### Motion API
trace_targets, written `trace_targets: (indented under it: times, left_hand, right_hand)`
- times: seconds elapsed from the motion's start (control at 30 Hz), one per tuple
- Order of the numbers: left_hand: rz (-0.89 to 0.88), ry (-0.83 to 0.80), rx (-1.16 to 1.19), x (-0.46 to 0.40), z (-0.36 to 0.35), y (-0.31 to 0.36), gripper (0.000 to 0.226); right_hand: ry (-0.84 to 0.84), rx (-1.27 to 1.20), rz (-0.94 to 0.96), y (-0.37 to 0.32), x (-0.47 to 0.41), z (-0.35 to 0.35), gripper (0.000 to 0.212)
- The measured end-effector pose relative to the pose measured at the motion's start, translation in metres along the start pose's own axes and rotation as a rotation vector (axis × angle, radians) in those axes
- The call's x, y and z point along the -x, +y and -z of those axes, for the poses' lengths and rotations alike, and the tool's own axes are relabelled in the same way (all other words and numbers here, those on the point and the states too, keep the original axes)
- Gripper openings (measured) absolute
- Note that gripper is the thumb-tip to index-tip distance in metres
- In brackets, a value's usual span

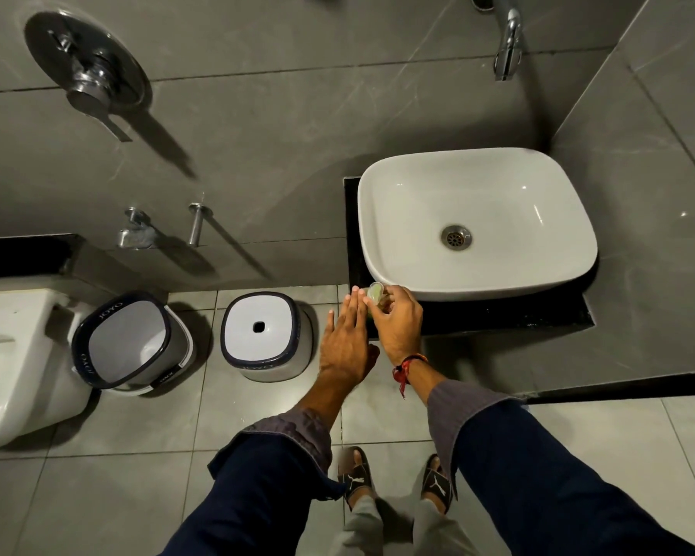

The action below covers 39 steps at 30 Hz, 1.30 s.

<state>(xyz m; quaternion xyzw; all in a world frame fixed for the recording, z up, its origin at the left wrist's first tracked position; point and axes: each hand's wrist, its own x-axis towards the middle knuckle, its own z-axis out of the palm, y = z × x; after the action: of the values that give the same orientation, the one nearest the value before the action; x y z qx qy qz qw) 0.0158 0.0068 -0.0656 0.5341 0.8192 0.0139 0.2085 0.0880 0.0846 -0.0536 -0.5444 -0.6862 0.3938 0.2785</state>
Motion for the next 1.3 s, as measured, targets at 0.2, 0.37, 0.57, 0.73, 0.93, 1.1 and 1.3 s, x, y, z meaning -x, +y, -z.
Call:
trace_targets:
  times: [0.2,0.37,0.57,0.73,0.93,1.1,1.3]
  left_hand:
    - [-0.006,-0.001,0.013,-0.001,-0.001,0.002,0.093]
    - [-0.006,0.000,0.007,-0.001,-0.002,0.001,0.096]
    - [-0.023,0.013,0.015,0.000,-0.002,-0.002,0.079]
    - [-0.034,0.003,0.011,0.003,0.001,-0.002,0.073]
    - [-0.015,0.008,0.002,0.002,0.001,0.001,0.075]
    - [0.000,0.009,-0.003,0.003,0.000,0.004,0.076]
    - [0.011,0.001,0.017,0.007,-0.001,0.005,0.079]
  right_hand:
    - [-0.015,0.018,0.073,-0.001,0.016,-0.003,0.050]
    - [0.023,-0.046,0.014,-0.002,0.010,-0.002,0.030]
    - [-0.068,0.034,0.099,0.001,0.010,0.003,0.040]
    - [-0.073,0.094,0.056,-0.004,0.001,0.003,0.034]
    - [-0.083,0.045,0.083,0.003,0.011,0.005,0.037]
    - [-0.049,0.015,0.020,0.003,0.008,0.007,0.035]
    - [-0.065,0.001,0.069,0.003,0.012,0.004,0.039]
